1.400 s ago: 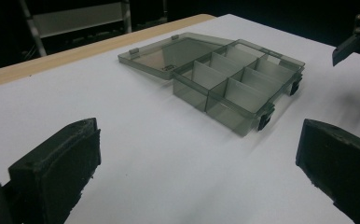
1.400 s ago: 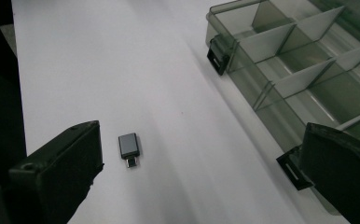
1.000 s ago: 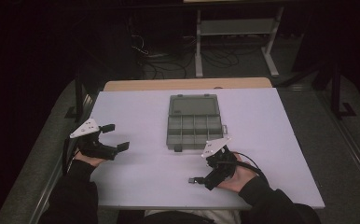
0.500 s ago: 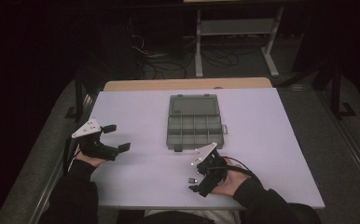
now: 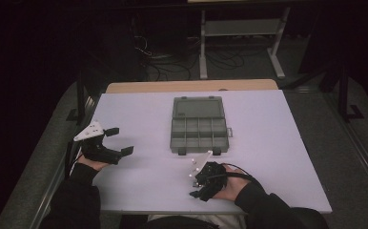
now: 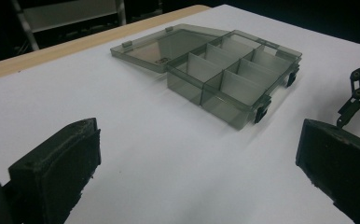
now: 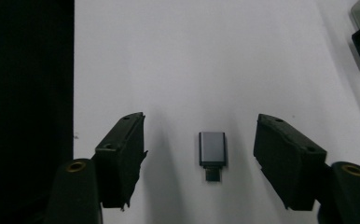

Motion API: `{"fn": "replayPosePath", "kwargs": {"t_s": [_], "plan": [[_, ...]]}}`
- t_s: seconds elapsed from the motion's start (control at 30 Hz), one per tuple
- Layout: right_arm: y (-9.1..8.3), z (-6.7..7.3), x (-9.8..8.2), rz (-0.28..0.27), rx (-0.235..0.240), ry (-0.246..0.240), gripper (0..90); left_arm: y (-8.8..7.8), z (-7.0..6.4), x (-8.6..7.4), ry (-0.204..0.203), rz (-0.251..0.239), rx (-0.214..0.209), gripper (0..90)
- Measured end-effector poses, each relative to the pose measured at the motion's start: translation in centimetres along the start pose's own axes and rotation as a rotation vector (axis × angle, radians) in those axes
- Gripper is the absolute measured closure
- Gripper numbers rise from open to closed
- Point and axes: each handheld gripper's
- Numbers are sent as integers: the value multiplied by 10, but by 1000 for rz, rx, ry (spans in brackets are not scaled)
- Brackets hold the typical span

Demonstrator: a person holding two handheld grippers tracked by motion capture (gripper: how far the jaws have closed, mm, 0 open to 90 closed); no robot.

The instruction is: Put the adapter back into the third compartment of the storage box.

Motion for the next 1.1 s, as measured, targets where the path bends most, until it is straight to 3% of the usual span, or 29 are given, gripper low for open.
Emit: {"fn": "replayPosePath", "kwargs": {"t_s": [0.1, 0.7, 0.87, 1.1], "plan": [[-1, 0, 0, 2, -9, -1, 428, 0, 0, 0, 0, 0, -1, 0], [1, -3, -1, 24, -21, 16, 682, 1, 0, 0, 0, 9, -17, 0], [1, -3, 0, 31, -23, 2, 737, 2, 0, 0, -1, 11, -20, 0], [-4, -7, -2, 32, -24, 22, 746, 2, 0, 0, -4, 9, -26, 0]]}}
Point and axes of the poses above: each handheld gripper's, and its own axes: y roughly forward along the jaws, x roughly out of its top, z roughly to its left, and after that the axes turned 9 degrees about z, right-handed
